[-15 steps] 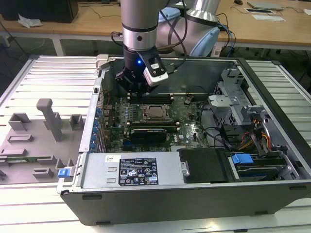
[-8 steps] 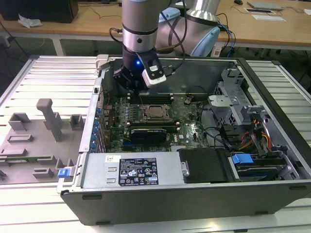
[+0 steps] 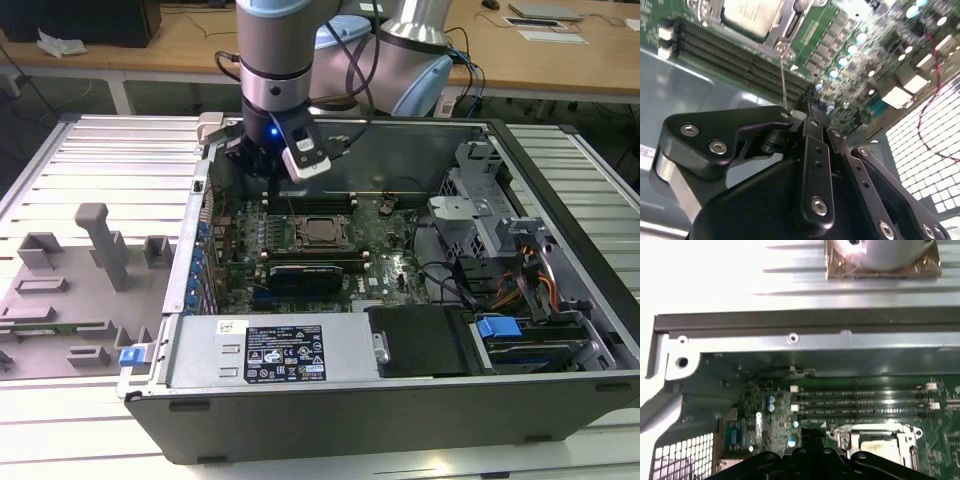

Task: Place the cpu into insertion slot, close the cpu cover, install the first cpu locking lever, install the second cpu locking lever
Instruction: 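Install the first cpu locking lever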

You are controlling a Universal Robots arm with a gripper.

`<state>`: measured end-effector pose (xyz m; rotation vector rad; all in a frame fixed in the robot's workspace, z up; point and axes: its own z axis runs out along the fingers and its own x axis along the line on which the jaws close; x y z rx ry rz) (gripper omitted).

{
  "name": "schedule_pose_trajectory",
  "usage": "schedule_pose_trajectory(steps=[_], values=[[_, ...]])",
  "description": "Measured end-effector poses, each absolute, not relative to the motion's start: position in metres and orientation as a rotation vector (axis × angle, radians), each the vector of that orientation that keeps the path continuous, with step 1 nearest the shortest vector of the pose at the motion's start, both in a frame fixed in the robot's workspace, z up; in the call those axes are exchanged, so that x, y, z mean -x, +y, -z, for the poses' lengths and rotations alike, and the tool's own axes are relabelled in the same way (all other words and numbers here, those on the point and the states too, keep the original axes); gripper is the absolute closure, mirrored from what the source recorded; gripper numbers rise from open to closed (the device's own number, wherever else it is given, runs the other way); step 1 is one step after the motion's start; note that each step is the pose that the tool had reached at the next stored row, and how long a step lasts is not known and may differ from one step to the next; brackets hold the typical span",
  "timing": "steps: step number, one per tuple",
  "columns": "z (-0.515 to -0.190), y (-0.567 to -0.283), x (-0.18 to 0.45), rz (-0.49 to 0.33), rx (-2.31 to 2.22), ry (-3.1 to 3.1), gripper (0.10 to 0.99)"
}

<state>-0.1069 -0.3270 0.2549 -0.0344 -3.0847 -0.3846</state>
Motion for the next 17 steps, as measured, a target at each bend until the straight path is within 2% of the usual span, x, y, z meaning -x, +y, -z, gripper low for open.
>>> schedule_pose_trajectory(steps=[3, 17], values=[[-0.2545, -0.3269, 0.1075, 0.428, 0.032, -3.088, 0.98], [-0.2524, -0.3273, 0.1095, 0.473, -0.035, -3.377, 0.98]])
